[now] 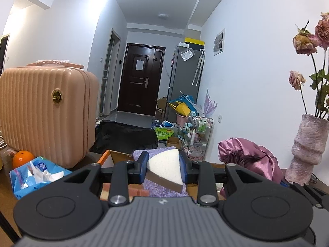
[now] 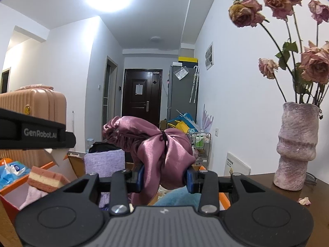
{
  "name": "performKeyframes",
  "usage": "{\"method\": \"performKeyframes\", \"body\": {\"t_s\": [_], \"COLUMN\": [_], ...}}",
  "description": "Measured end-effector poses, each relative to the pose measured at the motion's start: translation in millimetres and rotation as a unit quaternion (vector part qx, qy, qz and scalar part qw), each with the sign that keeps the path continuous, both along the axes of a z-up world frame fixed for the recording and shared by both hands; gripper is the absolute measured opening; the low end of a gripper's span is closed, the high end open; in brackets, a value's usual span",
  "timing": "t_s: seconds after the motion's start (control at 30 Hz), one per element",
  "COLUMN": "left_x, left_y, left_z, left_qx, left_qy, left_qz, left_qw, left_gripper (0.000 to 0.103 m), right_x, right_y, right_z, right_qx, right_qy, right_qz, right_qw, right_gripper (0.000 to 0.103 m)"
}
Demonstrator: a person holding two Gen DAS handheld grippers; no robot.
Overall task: Organize soft objects
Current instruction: 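Open the left gripper dropping the sponge into the box while the right gripper releases the bow, then withdraw both grippers back from the box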
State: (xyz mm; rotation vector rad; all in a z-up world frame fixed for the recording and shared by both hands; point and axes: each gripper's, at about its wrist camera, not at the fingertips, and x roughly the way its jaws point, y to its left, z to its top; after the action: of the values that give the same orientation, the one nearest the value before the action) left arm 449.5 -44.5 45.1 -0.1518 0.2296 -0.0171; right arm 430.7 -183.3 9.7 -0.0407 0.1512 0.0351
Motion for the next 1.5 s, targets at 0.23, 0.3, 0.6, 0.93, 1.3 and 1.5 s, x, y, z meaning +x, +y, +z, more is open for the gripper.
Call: {"method": "performKeyframes", "body": {"t_s": [0.23,0.3,0.6,0.93,1.3,1.5], "left_x": [8.0,4.2,-27.2,-105.2,-210.5,-253.4], "left_y": [12.2,15.7,29.9,41.2,55.6,57.2], "left_z": [-1.4,0.7,4.6,5.3,-6.4,-10.4], "left_qx": [-0.012,-0.015,-0.005,0.023,0.054,0.055], "left_qy": [0.002,-0.004,-0.010,-0.014,0.005,0.006], "left_qz": [0.018,0.023,0.033,0.023,0.009,0.004], "left_qw": [0.9998,0.9996,0.9994,0.9994,0.9985,0.9985], "left_gripper": [0.094,0.103,0.103,0.103,0.103,0.103], "right_x": [18.8,17.4,-14.8,-96.3,-209.8,-254.9], "right_y": [-1.5,-3.6,-16.6,-46.0,-86.5,-87.2], "right_z": [-6.1,-5.4,3.3,16.8,21.5,17.3], "right_qx": [-0.019,-0.016,-0.003,0.007,0.023,0.027], "right_qy": [0.036,0.044,0.042,0.018,0.029,0.036], "right_qz": [0.009,0.012,0.022,0.023,0.004,0.010], "right_qw": [0.999,0.999,0.999,1.000,0.999,0.999], "right_gripper": [0.071,0.096,0.103,0.103,0.103,0.103]}}
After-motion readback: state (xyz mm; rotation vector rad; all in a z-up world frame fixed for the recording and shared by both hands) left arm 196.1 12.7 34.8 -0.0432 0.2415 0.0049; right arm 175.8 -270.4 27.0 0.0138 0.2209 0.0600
